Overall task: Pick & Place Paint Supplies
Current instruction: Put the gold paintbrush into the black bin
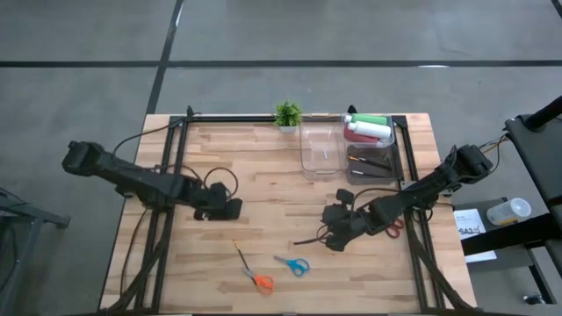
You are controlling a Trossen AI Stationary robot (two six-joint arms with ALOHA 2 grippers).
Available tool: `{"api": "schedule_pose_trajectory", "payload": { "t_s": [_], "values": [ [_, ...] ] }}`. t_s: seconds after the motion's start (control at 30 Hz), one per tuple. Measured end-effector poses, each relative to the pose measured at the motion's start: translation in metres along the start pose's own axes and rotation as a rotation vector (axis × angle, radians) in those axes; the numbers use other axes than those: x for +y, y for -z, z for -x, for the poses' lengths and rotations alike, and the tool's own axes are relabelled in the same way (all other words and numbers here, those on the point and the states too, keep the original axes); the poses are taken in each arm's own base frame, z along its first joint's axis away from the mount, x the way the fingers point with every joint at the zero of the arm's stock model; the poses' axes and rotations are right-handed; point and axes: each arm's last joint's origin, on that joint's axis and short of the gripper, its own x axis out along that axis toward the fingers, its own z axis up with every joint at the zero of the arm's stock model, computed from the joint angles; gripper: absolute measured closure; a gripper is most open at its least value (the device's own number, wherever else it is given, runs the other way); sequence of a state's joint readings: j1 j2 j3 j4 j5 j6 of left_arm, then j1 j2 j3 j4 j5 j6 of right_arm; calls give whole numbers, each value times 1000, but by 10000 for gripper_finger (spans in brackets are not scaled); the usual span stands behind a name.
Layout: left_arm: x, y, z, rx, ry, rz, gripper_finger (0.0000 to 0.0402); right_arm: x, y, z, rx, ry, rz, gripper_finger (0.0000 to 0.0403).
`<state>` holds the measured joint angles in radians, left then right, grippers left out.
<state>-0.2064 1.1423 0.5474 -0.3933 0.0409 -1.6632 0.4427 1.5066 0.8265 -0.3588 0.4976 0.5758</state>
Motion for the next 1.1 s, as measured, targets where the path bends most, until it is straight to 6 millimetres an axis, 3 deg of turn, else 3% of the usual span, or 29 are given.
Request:
{"api": "schedule_pose_trajectory", "payload": {
  "t_s": [0.13, 0.33, 0.67, 1.1],
  "values": [
    [-1, 21, 2, 5, -3, 60, 263, 0, -1, 0, -3, 0, -5, 310],
    [0, 36, -18, 77, -55, 163, 263, 2, -4, 0, -39, -21, -27, 310],
    [-13, 45, -41, 190, -173, 269, 263, 2, -4, 0, -31, -28, -22, 310],
    [-7, 44, -59, 128, -262, 511, 265, 2, -3, 0, -12, -48, -17, 310]
  ]
}}
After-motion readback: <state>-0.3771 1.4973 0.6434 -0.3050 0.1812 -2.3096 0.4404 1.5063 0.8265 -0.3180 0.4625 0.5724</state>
